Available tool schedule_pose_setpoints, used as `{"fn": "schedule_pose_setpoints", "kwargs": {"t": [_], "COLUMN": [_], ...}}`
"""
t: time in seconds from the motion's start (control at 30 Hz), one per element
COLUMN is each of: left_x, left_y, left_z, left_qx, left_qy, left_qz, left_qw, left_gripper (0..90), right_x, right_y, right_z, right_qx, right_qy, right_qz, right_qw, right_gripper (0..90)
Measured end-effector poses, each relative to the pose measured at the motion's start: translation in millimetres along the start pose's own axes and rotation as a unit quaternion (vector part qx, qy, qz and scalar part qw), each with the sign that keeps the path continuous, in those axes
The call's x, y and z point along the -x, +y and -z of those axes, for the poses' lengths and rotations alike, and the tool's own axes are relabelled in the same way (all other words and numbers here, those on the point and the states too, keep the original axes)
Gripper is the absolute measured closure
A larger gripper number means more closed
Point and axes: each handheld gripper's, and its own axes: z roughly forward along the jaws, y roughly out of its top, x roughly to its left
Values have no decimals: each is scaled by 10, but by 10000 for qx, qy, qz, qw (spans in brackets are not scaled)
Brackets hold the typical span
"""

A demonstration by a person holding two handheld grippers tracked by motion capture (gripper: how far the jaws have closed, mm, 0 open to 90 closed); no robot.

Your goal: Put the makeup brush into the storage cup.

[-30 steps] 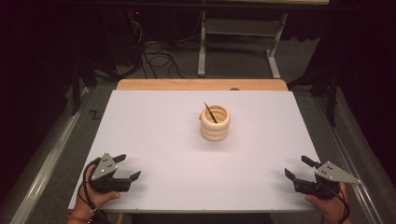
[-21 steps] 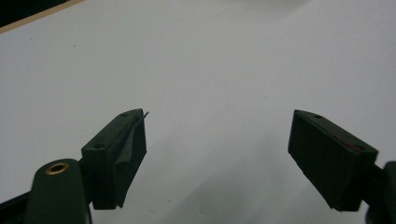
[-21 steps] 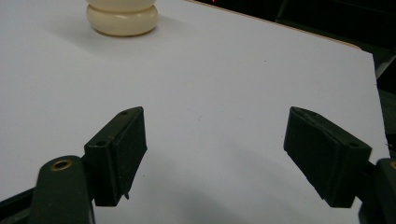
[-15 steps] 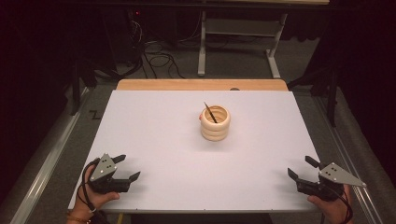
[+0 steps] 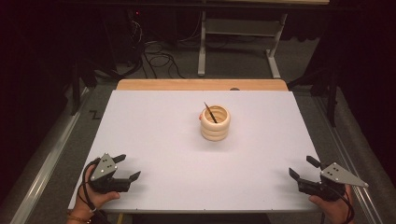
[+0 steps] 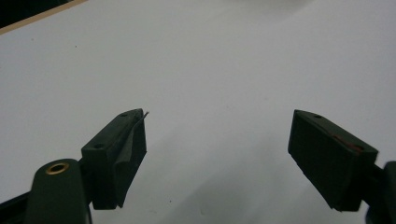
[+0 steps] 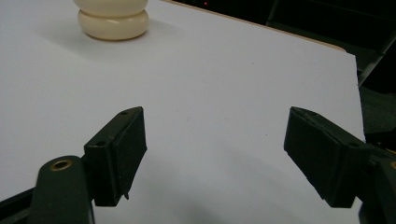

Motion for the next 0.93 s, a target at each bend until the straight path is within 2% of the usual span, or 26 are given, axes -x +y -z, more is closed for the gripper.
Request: {"fn": "schedule_pose_setpoints", "kwargs": {"t": [0.1, 0.43, 0.77, 0.93], "left_x": [0, -4, -4, -3], "left_y": [0, -1, 1, 5], "left_z": [-6, -6, -3, -4], "left_qx": [-4, -10, -2, 5], "left_qy": [1, 3, 11, 17], "left_qz": [12, 17, 21, 29], "left_qw": [10000, 10000, 10000, 10000], "left_gripper": [200, 201, 201, 201], "right_x": [4, 4, -24, -11], "right_y": [12, 13, 21, 15], "right_z": [0, 26, 5, 11], "right_qx": [51, 125, 73, 83], "right_qy": [15, -10, 15, -1], "right_qz": [86, -2, 119, 81], "right_qw": [9999, 9999, 9999, 9999], "right_gripper": [218, 217, 214, 214]}}
